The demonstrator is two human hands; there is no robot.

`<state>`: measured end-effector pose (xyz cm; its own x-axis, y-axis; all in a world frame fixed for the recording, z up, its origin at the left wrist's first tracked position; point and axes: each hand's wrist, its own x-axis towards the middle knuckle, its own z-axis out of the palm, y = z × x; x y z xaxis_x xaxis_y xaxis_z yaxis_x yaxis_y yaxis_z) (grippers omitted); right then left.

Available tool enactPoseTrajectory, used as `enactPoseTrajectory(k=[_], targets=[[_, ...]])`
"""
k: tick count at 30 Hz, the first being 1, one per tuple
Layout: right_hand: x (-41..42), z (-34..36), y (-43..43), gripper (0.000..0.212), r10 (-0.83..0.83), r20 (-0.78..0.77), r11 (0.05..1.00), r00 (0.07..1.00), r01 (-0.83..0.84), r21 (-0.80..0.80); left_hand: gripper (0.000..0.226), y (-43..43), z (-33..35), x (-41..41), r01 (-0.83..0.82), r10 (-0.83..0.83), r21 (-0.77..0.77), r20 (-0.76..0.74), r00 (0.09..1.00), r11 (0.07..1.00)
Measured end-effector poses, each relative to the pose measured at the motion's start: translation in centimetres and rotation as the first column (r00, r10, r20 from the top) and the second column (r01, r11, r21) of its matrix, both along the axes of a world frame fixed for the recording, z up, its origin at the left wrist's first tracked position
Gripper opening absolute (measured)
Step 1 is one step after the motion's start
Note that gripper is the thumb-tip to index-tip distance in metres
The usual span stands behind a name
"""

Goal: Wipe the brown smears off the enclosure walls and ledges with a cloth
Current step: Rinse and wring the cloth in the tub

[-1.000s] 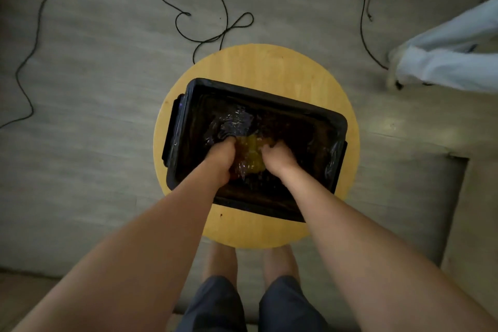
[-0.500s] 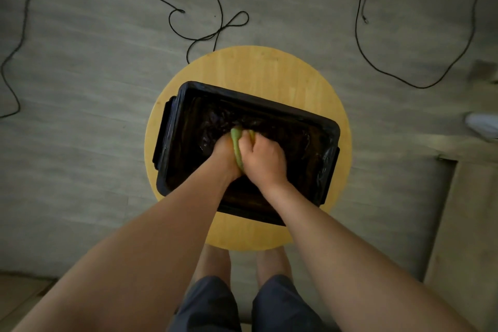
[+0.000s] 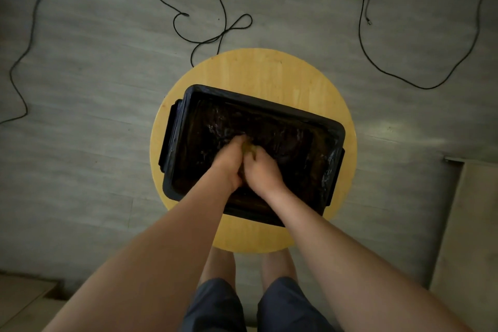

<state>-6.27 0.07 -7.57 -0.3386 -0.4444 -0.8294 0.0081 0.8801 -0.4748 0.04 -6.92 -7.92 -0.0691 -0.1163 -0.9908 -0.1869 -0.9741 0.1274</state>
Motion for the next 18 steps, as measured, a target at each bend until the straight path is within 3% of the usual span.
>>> enactPoseTrajectory(k=[3, 6, 7, 8, 9, 10, 13, 15, 18], targets=[[1.0, 2.9, 0.3, 0.033, -0.008, -0.051, 0.976, 0.999, -0.004, -0.216, 0.034, -0.1, -0.5, 1.0, -0.031, 0.035, 0.056, -0.079, 0.996, 0.998], [1.5, 3.5, 0.9, 0.042, 0.125, -0.23, 0.923, 0.965, -0.199, -0.33, 0.037, -0.1, 1.1, 0.4, -0.029, 0.033, 0.036, -0.115, 0.993, 0.999], [1.4, 3.0, 1.0, 0.044, 0.14, -0.332, 0.91, 0.933, -0.254, -0.328, 0.034, -0.3, 2.3, -0.1, 0.072, -0.071, 0.018, -0.076, 0.995, 0.997], [1.4, 2.4, 1.0, 0.045, 0.144, -0.436, 0.9, 0.888, -0.301, -0.315, 0.031, 0.0, 2.8, 0.2, 0.251, -0.257, -0.1, -0.048, 0.965, 0.963], [1.3, 1.7, 1.1, 0.047, 0.152, -0.522, 0.892, 0.839, -0.344, -0.293, 0.029, 0.0, 2.8, 0.3, 0.207, -0.211, -0.09, -0.032, 0.977, 0.974], [1.1, 1.0, 1.0, 0.049, 0.166, -0.587, 0.886, 0.792, -0.382, -0.265, 0.028, 0.1, 2.3, 0.5, -0.011, 0.01, -0.024, -0.024, 1.0, 1.0], [0.2, -1.0, 1.0, 0.057, 0.251, -0.68, 0.89, 0.689, -0.44, -0.118, 0.027, 0.1, 1.5, 0.9, -0.049, 0.047, -0.054, -0.038, 0.998, 0.997], [-0.6, -2.2, 1.1, 0.053, 0.205, -0.671, 0.947, 0.712, -0.318, -0.048, 0.032, 0.2, 1.2, 1.4, 0.027, -0.03, -0.175, -0.013, 0.999, 0.984], [-1.6, -3.3, 1.1, 0.047, -0.077, -0.566, 0.996, 0.821, 0.083, -0.015, 0.03, -0.6, 1.1, 1.8, -0.029, 0.038, -0.241, 0.033, 0.999, 0.97]])
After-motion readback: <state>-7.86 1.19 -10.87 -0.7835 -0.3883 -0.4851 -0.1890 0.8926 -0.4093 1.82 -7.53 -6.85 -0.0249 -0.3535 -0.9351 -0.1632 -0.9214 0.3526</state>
